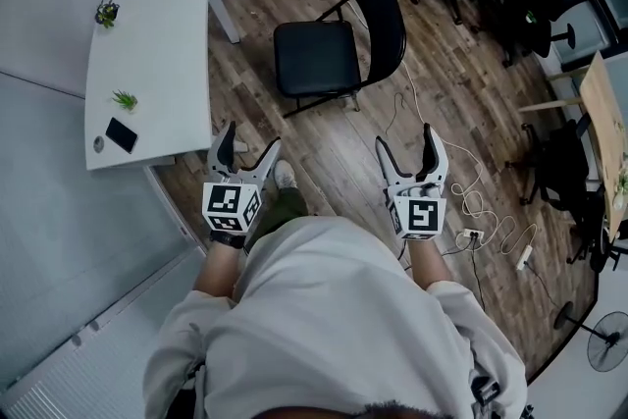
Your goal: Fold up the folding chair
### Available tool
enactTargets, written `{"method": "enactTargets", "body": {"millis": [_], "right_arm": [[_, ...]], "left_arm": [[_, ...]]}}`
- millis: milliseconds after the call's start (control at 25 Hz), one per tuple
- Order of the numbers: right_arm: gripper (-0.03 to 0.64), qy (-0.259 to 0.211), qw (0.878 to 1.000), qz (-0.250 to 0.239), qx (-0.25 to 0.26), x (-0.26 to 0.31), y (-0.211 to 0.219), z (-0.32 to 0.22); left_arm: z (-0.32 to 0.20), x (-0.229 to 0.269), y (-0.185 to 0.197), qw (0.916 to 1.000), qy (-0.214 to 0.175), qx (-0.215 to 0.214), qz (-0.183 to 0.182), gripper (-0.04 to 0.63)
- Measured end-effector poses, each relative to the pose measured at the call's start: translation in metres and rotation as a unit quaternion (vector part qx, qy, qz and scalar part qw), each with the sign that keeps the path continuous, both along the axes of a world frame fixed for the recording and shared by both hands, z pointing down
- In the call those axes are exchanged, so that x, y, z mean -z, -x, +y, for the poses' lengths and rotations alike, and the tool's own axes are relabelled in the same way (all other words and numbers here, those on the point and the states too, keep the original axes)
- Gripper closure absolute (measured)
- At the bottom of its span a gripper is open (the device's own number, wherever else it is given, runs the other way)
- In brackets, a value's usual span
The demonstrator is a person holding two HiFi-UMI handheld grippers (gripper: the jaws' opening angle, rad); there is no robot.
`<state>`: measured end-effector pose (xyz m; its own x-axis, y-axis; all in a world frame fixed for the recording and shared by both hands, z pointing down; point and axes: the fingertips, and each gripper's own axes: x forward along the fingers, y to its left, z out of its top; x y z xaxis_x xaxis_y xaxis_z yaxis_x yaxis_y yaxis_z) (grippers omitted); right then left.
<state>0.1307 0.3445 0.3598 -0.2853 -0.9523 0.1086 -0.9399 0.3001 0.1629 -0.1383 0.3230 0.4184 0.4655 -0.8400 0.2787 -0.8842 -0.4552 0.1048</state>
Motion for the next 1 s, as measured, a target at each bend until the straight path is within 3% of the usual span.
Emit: {"method": "enactTargets", "body": {"millis": [480,1000], "right_arm": [[0.220,0.008,1.000,0.007,-0.025,0.002,0.057,-0.094],[0.221,0.014,0.999,-0.001,-0.030,-0.004,0.030,-0.143]], "left_arm": [[-0.103,-0.014,0.046,0.9988,0.019,-0.044,0.001,0.184],[-0.145,-0.021,0.031,0.9986,0.032,-0.039,-0.012,0.184]]}}
